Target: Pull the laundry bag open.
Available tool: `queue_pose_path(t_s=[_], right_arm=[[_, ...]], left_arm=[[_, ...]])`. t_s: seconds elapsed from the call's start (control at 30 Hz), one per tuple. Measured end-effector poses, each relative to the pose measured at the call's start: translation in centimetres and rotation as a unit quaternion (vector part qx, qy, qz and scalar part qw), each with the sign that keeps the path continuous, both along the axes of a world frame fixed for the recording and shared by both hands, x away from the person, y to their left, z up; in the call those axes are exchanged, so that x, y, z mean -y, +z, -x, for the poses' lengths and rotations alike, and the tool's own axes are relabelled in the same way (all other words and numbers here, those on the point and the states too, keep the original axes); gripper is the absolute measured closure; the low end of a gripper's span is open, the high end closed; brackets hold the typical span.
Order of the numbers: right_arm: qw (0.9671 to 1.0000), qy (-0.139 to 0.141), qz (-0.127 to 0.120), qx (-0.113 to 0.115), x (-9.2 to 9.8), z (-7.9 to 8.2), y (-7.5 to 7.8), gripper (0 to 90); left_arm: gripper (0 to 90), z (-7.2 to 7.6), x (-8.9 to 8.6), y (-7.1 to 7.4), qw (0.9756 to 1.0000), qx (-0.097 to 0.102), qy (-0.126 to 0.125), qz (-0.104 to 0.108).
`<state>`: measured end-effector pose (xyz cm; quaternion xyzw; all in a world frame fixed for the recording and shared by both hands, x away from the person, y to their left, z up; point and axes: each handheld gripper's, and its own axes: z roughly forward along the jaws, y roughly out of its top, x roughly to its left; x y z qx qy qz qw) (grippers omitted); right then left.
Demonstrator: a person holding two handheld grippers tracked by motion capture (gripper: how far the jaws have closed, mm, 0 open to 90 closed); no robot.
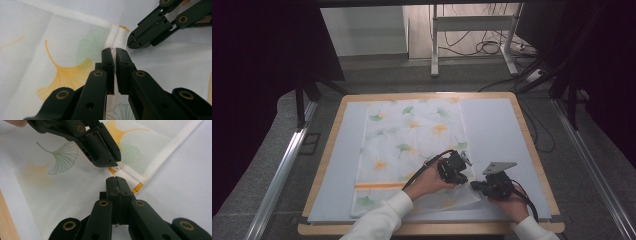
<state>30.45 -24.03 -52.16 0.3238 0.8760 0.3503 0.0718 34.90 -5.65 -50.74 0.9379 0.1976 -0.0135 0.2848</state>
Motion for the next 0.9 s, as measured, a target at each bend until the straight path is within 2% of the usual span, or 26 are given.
queue_pose_path(t_s=[0.13,0.3,0.5,0.63,0.77,0.9], right_arm=[[1.0,0.0,0.0,0.0,-0.01,0.0,0.0,89.7],[1.0,0.001,0.0,0.0,0.01,0.0,0.0,89.7],[1.0,0.0,0.0,0.001,0.0,0.0,0.0,89.7],[1.0,0.001,0.0,0.0,0.03,-0.02,-0.01,89.7],[1.0,0.001,0.001,0.001,0.03,-0.02,-0.01,89.7],[1.0,0.001,0.0,0.0,0.02,-0.01,-0.01,89.7]], left_arm=[[84.7,-0.1,0.31,0.14,1.0,0.005,-0.006,-0.003],[82.8,-0.29,0.46,-0.07,1.0,0.0,-0.008,-0.001],[85.8,-0.54,0.57,0.12,0.9997,-0.004,-0.016,-0.019],[86.7,-0.54,0.4,0.07,0.9998,-0.009,-0.01,-0.015],[89.0,-0.5,0.31,0.08,0.9998,-0.006,-0.009,-0.017],[90.0,-0.25,0.45,0.14,0.9997,0.007,-0.01,-0.022]])
